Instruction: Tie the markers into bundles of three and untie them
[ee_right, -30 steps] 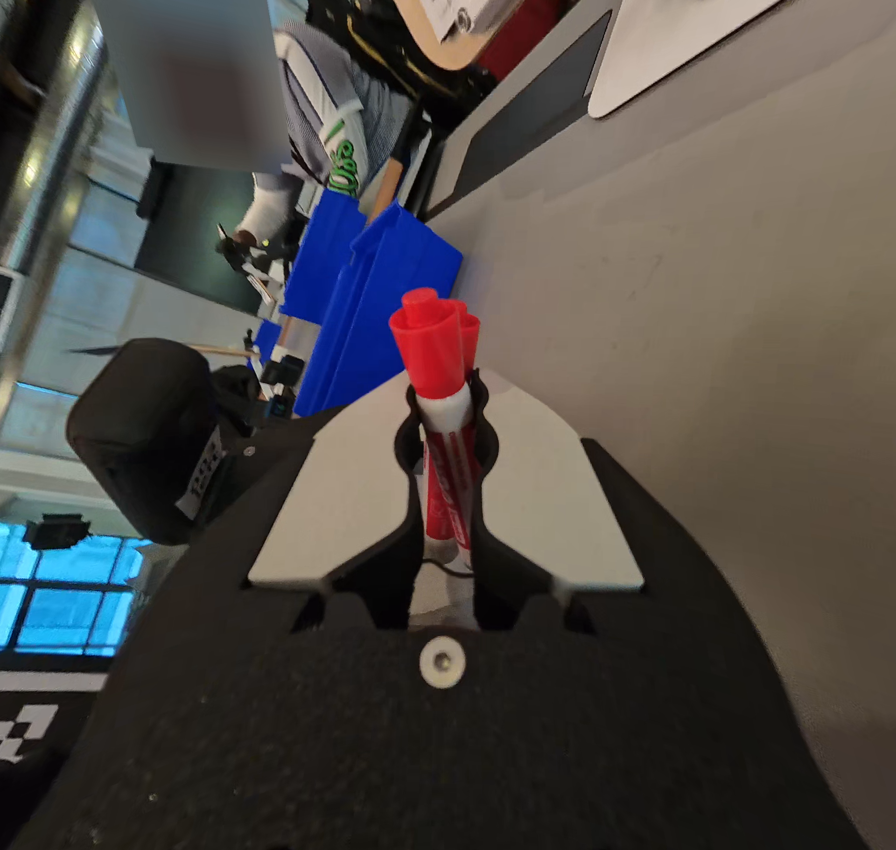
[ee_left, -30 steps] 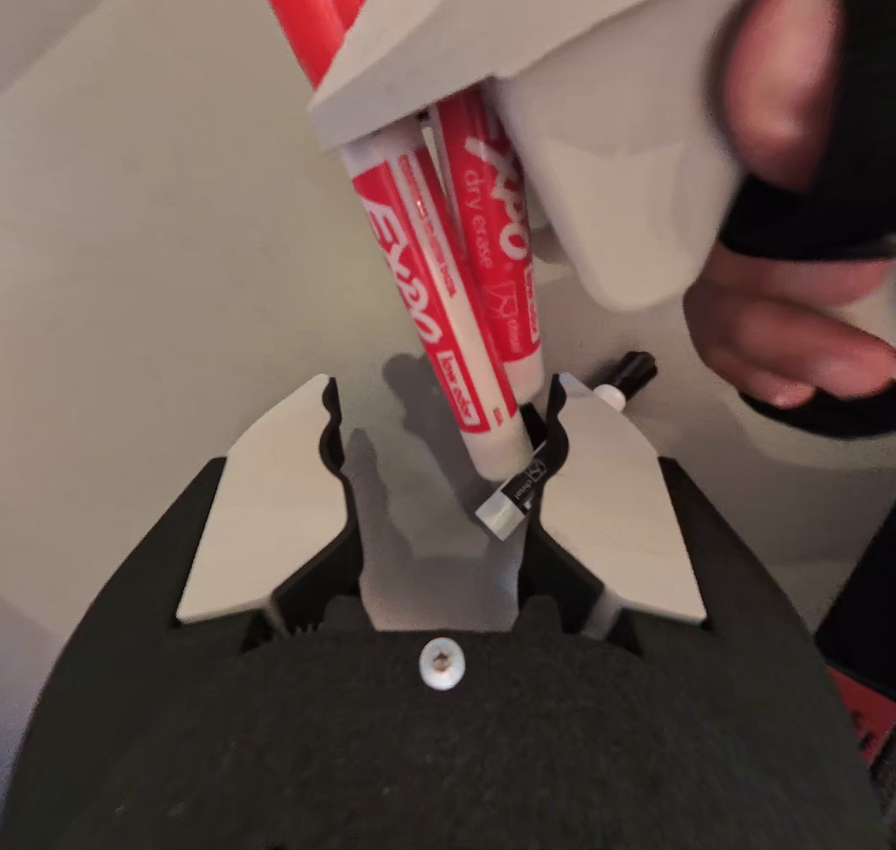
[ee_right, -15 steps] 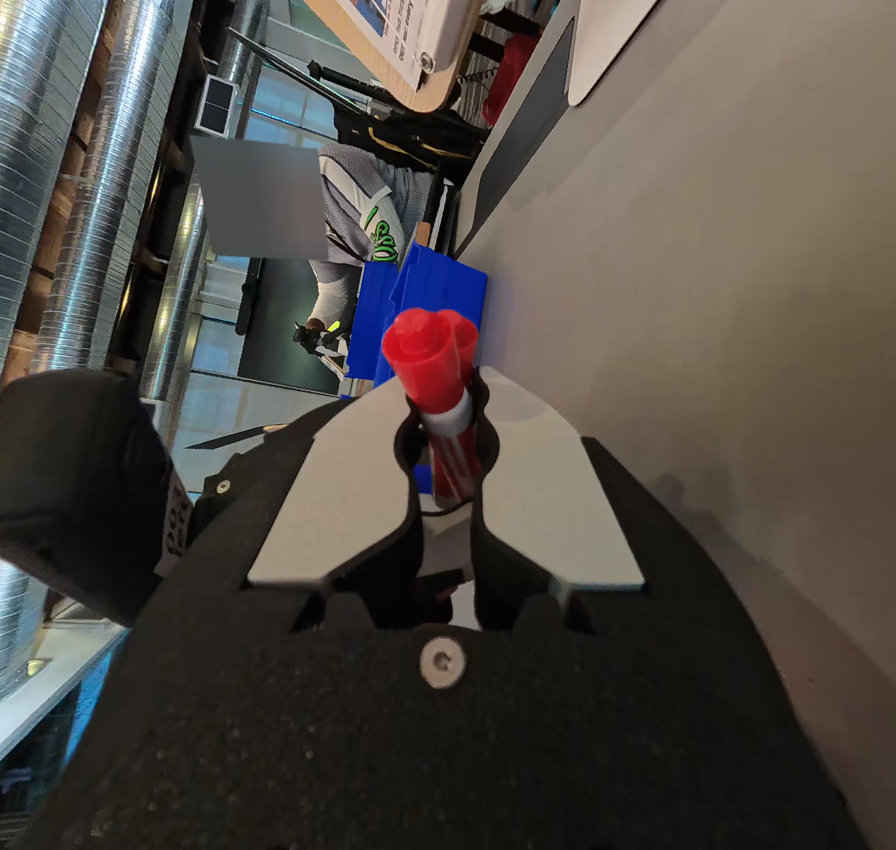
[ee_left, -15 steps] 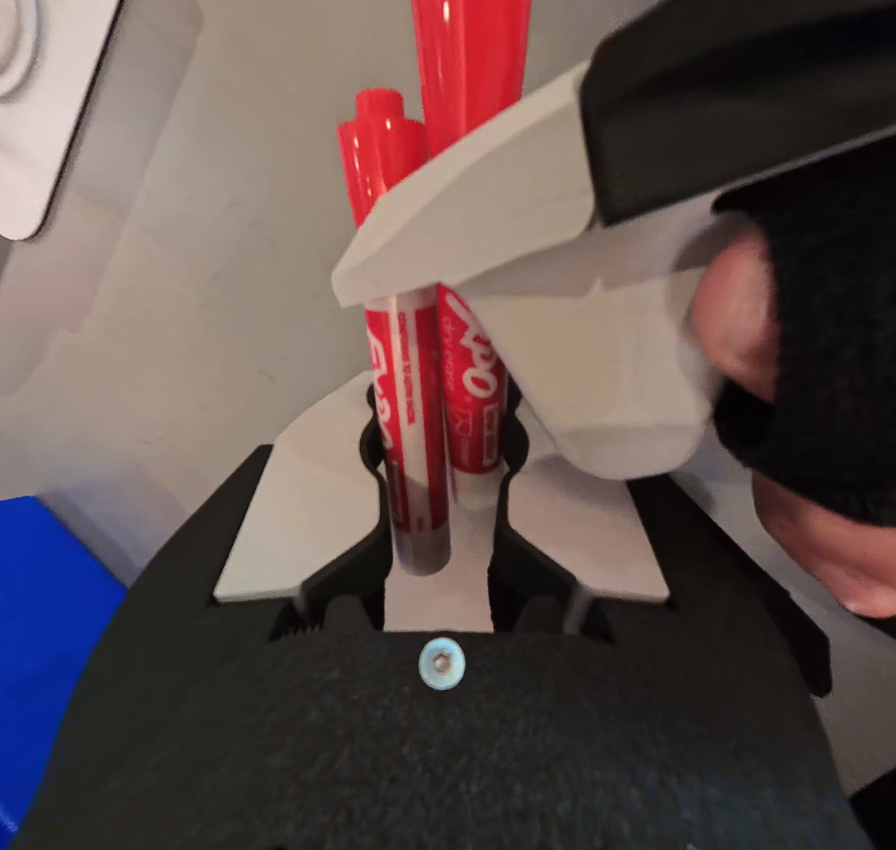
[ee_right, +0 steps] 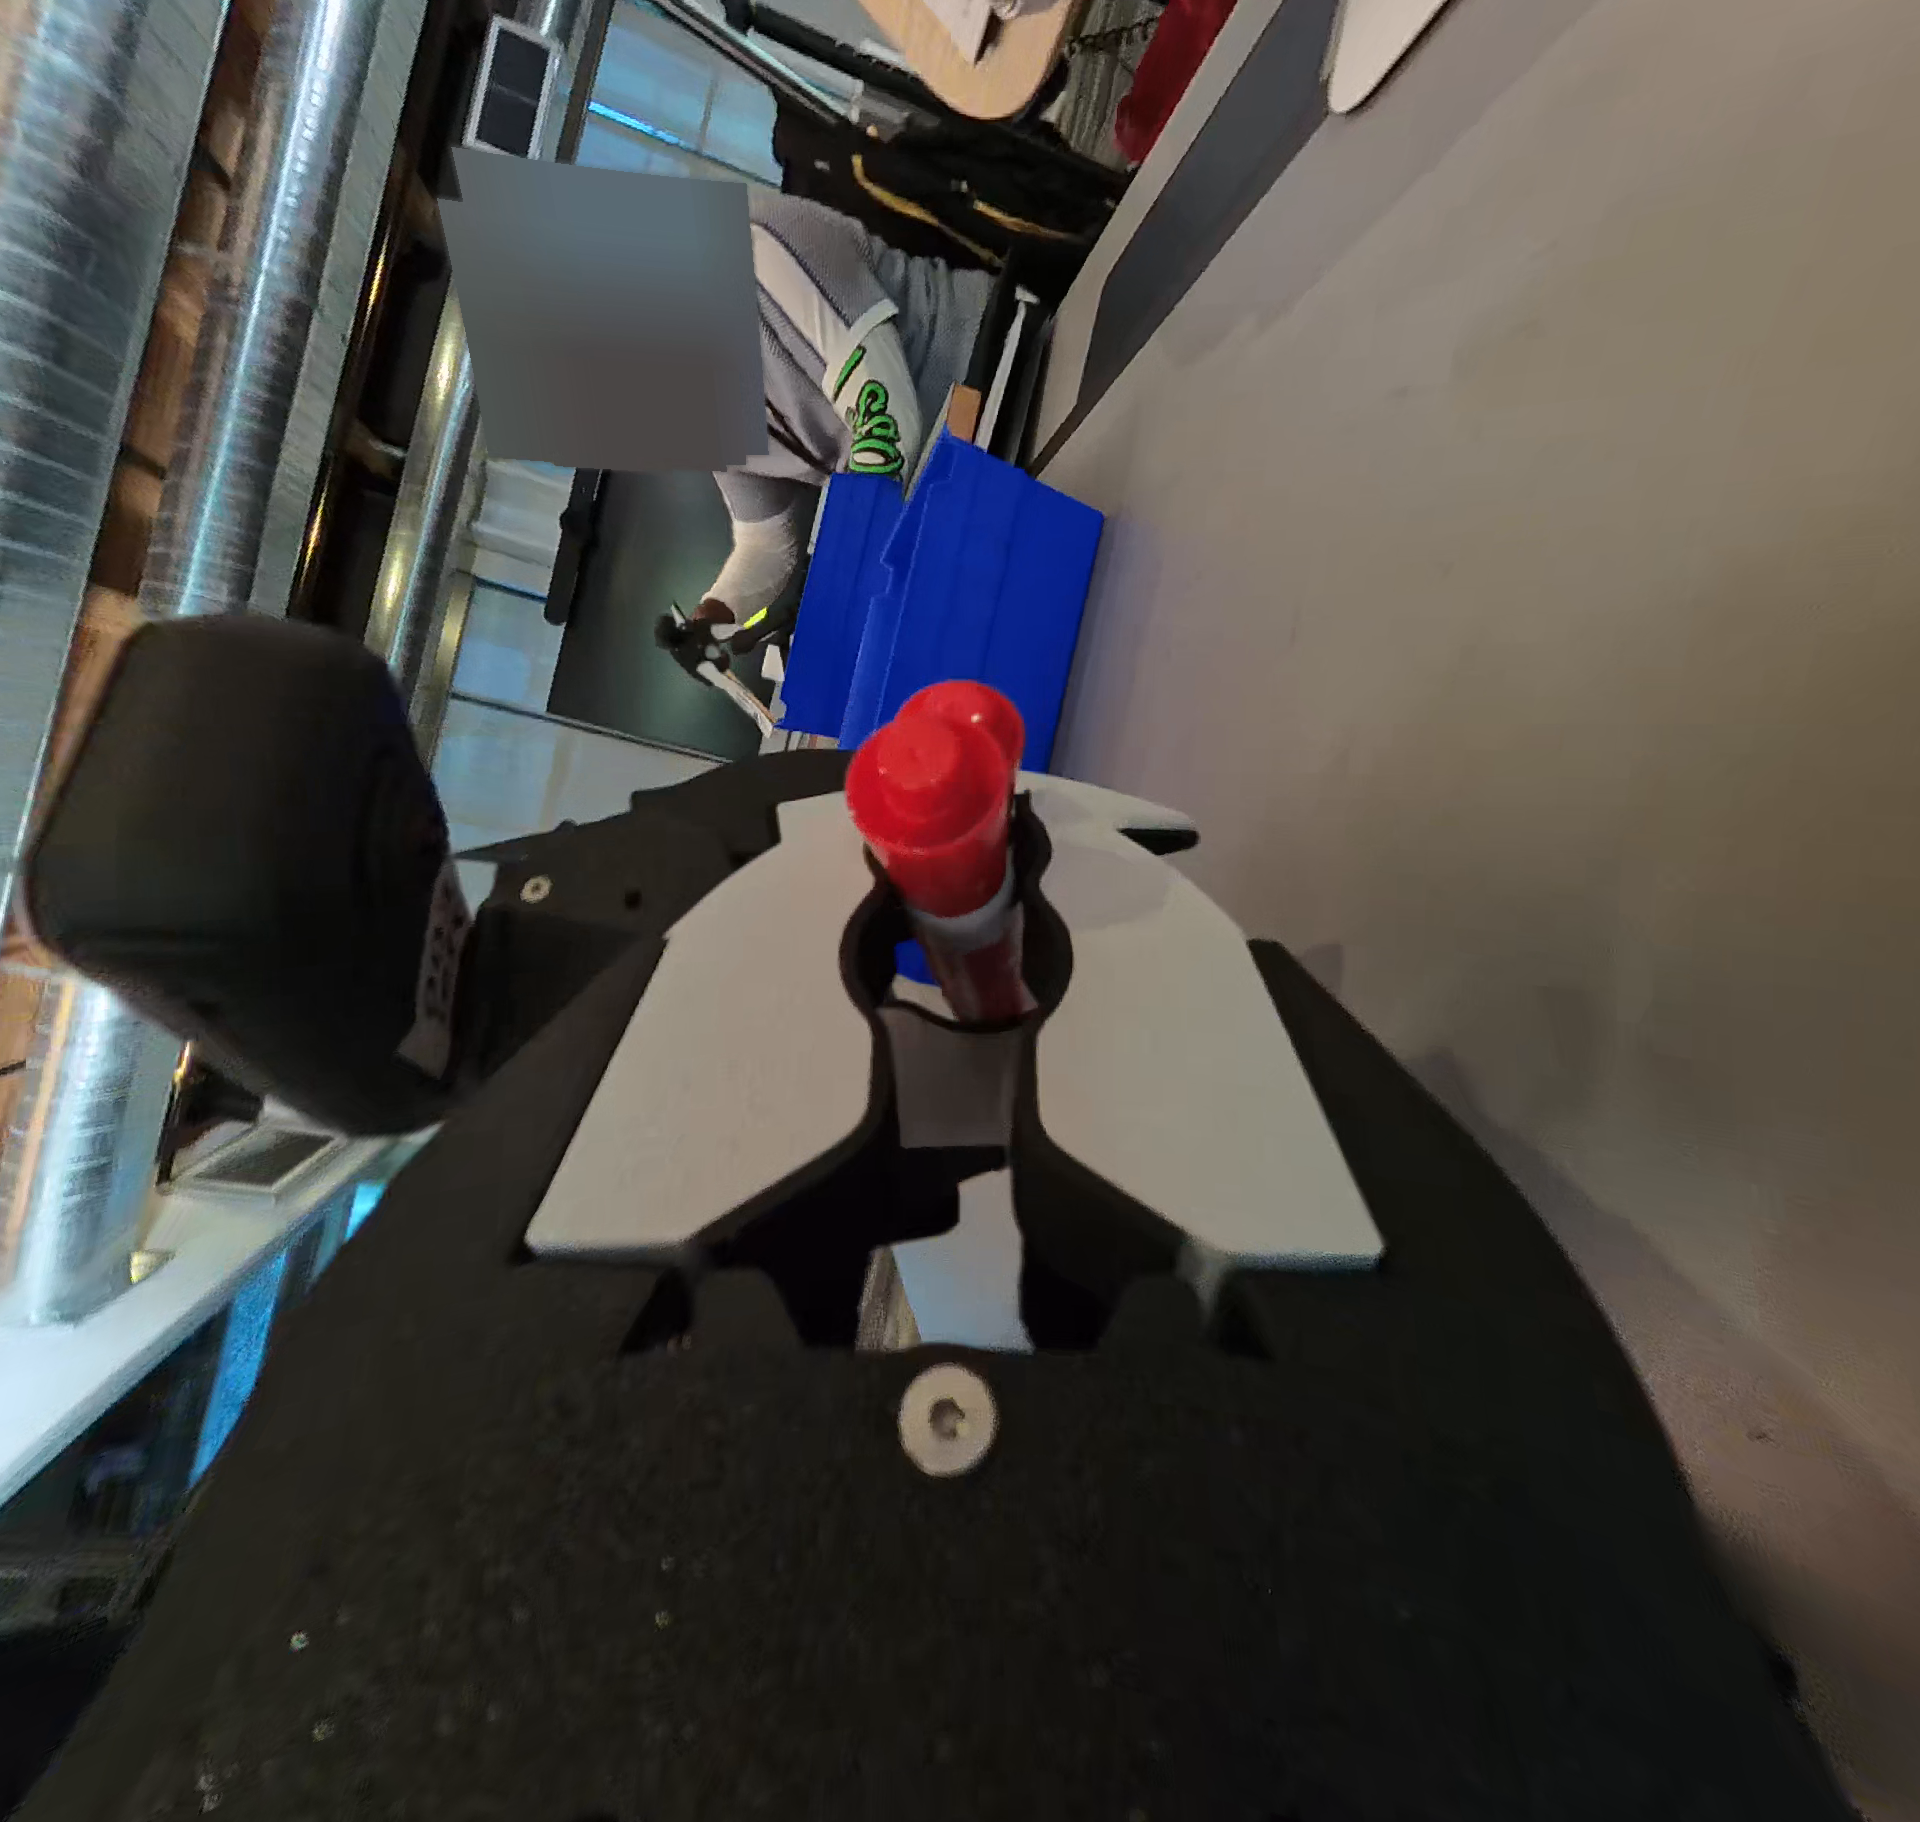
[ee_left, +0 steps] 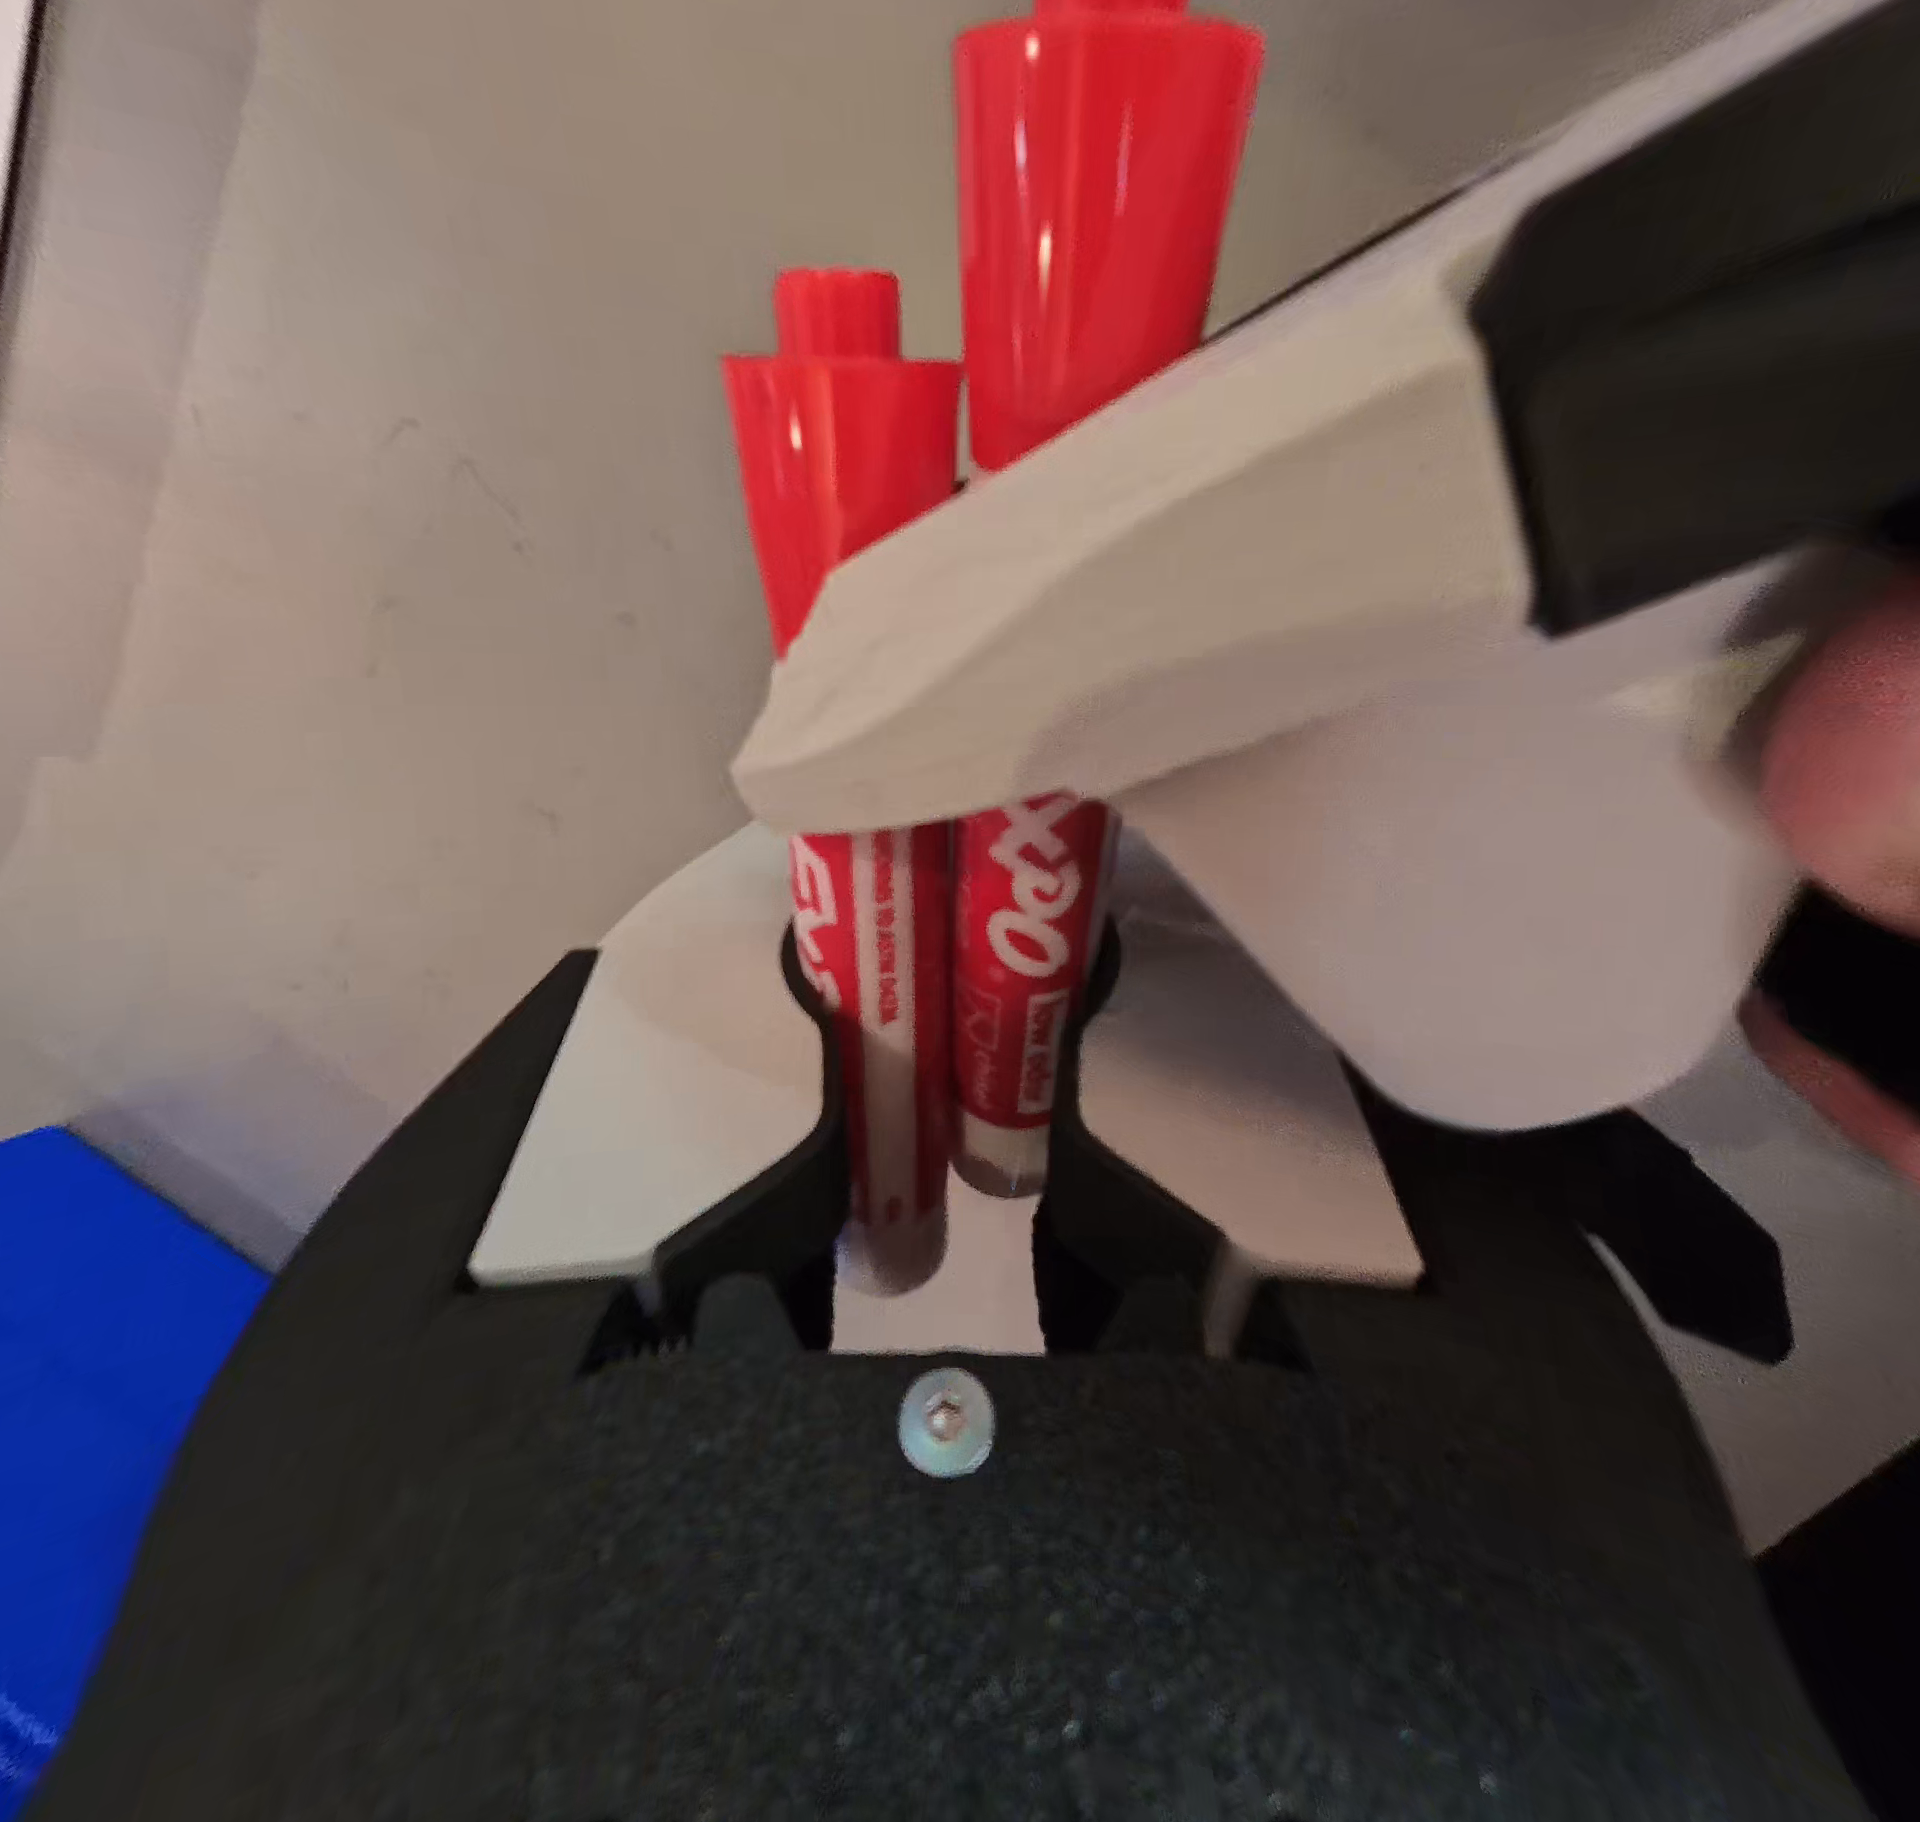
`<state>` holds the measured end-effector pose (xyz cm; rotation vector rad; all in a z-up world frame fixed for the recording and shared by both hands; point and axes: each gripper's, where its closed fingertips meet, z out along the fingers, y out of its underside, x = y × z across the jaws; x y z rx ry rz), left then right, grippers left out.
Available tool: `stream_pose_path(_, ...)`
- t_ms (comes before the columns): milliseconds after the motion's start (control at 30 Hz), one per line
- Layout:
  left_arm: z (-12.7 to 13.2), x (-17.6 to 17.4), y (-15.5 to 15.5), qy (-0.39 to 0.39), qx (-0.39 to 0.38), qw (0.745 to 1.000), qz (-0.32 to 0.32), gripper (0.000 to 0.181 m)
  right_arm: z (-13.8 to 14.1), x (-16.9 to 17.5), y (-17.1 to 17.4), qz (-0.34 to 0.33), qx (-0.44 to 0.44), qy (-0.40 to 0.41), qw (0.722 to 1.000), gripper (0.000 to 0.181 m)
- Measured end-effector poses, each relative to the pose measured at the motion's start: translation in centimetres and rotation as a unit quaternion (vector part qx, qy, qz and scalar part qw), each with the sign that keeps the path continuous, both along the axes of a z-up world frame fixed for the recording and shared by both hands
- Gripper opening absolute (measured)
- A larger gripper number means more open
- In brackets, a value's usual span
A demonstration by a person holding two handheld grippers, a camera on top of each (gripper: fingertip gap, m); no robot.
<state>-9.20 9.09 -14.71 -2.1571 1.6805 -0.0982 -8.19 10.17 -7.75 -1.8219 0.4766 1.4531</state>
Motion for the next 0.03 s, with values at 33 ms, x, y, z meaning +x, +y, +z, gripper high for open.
stream_pose_path(33,0.04,0.03,-0.16,-0.009,-0.012,1.0,-0.008,0.041,0.25,-0.06,-0.07,0.007,0.012,-0.001,1.0,0.024)
